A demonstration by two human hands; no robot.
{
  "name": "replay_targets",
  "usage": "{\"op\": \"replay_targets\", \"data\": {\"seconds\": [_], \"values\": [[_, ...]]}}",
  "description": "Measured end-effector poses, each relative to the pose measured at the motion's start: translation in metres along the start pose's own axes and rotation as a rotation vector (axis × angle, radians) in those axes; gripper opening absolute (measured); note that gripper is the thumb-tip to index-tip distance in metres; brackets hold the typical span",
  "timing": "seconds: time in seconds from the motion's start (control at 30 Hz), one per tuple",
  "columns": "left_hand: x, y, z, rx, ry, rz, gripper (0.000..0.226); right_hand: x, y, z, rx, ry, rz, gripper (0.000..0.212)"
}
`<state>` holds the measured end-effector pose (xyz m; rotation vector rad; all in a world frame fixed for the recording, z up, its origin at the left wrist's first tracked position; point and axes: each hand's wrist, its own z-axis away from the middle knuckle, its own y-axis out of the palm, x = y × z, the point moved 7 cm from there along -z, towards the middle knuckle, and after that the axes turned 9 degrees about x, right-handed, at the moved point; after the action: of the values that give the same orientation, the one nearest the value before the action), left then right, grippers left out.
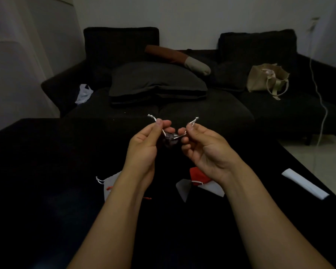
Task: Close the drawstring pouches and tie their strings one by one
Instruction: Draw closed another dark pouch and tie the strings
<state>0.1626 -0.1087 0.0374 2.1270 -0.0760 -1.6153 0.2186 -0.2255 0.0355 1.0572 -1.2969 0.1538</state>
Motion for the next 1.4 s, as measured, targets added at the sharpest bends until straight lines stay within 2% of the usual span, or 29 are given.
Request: {"op": "replay_targets", "data": {"seconds": [0.13, 0.33, 0.5, 0.63, 0.73, 0.87, 1.03, 1.23, 1.4], "values": [[0.000, 0.000, 0.001, -0.006, -0.034, -0.073, 0.021, 0.000, -0.003, 0.000, -0.034, -0.015, 0.030, 0.015], [0.002, 0.006, 0.001, 0.071, -0.104, 0.086, 0.029, -0.002, -0.013, -0.001, -0.080, 0.021, 0.176, 0.014], [0.008, 0.007, -0.001, 0.147, -0.086, -0.116, 0.032, 0.004, -0.011, -0.001, -0.060, -0.054, 0.224, 0.015], [0.011, 0.005, -0.004, 0.159, -0.045, -0.214, 0.025, 0.017, -0.013, 0.003, -0.116, -0.137, 0.463, 0.010], [0.010, 0.002, -0.004, 0.146, -0.029, -0.267, 0.017, 0.027, -0.017, 0.008, -0.169, -0.203, 0.544, 0.007], [0.010, 0.013, 0.000, 0.319, -0.079, -0.331, 0.026, 0.035, -0.004, 0.009, -0.068, -0.301, 0.674, 0.016], [0.015, 0.019, 0.006, 0.412, -0.170, -0.349, 0.038, 0.027, 0.005, 0.009, 0.059, -0.232, 0.620, 0.020], [0.016, 0.021, 0.007, 0.372, -0.256, -0.246, 0.030, 0.028, -0.004, 0.013, -0.048, -0.164, 0.650, 0.014], [0.018, 0.021, 0.006, 0.379, -0.155, -0.483, 0.026, 0.025, -0.004, 0.013, -0.052, -0.120, 0.719, 0.016]]}}
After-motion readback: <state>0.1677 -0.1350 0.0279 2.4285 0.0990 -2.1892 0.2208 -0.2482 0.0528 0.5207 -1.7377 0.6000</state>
